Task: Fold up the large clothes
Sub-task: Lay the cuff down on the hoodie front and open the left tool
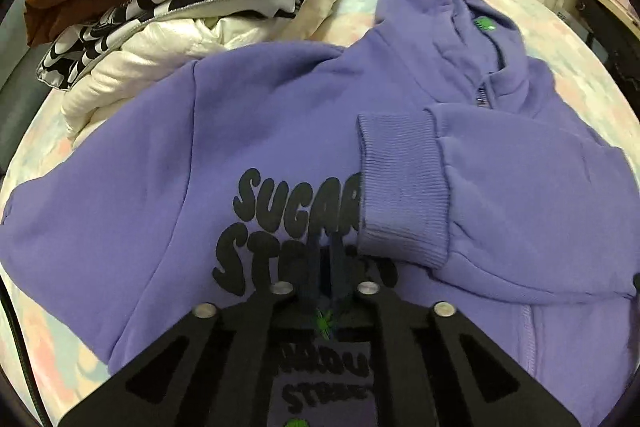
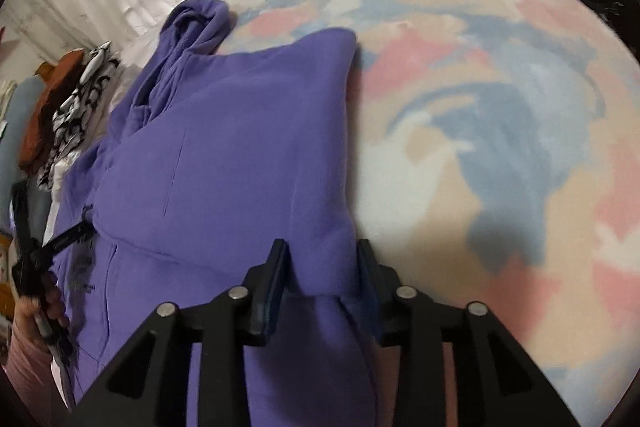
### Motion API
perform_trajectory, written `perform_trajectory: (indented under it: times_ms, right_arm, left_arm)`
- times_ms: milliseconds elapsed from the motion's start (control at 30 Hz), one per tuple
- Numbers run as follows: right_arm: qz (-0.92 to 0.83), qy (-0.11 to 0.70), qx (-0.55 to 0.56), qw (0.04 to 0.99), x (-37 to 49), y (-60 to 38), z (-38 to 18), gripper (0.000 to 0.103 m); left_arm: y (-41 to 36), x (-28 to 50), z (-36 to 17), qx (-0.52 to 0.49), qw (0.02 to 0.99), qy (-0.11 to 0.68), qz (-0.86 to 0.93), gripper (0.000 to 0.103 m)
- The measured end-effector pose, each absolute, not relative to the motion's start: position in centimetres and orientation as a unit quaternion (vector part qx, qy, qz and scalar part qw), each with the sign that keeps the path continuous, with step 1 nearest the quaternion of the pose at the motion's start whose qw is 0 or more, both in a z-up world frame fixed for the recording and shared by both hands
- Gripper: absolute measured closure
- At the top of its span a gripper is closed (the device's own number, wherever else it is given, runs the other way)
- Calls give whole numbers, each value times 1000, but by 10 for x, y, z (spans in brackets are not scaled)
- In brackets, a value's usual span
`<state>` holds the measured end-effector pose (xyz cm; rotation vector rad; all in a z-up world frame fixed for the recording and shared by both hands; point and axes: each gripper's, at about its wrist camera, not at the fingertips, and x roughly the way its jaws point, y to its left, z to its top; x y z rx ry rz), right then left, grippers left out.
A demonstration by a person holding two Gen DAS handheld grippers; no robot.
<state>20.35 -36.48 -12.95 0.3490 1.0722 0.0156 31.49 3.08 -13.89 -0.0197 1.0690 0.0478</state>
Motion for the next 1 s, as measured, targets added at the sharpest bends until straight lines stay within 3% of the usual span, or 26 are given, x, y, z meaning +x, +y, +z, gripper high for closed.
perform_trajectory:
  times_ms: [167, 300, 433, 700, 733, 800, 867, 967, 1000]
  right_arm:
    - [-27, 461, 129, 877, 190, -346, -92, 62]
    - [21, 448, 128, 884, 203, -314, -78, 62]
    - [56, 455, 126, 880, 237, -275, -91, 62]
    - [55, 470, 109, 874, 283, -246, -131, 65]
    - [43, 464, 103, 879, 287, -256, -132, 65]
    - [18, 455, 104, 884, 288, -277, -131, 66]
    - [-15, 445, 112, 888, 286, -310, -129, 66]
    - [-17, 441, 145, 886, 279, -347, -129, 89]
    - [-25, 440, 149, 885, 277, -352, -128, 89]
  left_arm:
    - [17, 301, -107, -7, 889, 458, -9, 89]
    - [4, 312, -104, -73, 876, 473, -58, 90]
    - [-18, 330, -118, -82, 867, 488, -57, 90]
    - [-37, 363, -134, -7, 876, 482, 4, 86]
    - [-30, 364, -138, -5, 874, 486, 12, 84]
    - [-13, 362, -143, -28, 873, 487, -3, 68]
    - [-3, 359, -144, -30, 875, 483, -13, 62]
    - [3, 352, -144, -9, 879, 477, 7, 38]
    - [6, 350, -144, -14, 880, 475, 6, 37]
